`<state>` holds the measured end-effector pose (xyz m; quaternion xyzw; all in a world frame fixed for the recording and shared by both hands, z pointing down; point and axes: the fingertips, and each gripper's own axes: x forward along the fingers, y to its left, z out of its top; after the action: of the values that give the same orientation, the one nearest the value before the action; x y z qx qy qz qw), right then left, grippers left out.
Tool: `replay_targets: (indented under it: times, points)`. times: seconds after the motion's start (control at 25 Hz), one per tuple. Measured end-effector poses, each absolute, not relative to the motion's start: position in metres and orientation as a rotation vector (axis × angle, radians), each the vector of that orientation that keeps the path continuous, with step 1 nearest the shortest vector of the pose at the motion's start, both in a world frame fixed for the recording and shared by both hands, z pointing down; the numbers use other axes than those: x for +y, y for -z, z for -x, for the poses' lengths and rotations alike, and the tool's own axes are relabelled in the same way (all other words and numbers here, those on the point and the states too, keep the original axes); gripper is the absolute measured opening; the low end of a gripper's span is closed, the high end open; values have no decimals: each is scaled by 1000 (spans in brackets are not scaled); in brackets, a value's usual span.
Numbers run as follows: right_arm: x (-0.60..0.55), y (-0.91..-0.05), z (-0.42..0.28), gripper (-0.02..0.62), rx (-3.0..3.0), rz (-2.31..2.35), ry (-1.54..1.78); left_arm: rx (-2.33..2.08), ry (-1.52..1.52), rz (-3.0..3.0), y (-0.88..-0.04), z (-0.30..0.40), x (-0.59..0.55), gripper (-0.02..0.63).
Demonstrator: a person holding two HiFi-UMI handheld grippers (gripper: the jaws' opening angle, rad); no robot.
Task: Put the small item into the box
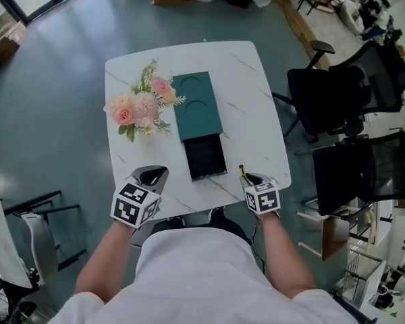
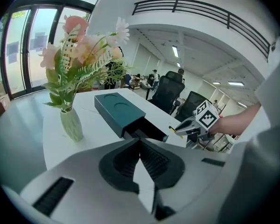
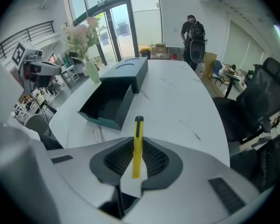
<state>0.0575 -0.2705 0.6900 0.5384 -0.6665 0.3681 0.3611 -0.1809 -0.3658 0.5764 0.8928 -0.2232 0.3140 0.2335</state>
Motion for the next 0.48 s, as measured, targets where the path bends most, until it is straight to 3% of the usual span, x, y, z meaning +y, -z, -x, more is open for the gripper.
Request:
replay_targets:
  times: [0.48]
  points:
    - [-340,-652,-8,71,-1915,-1195,-670,-760,-784,-2414,-574,199,-366,12]
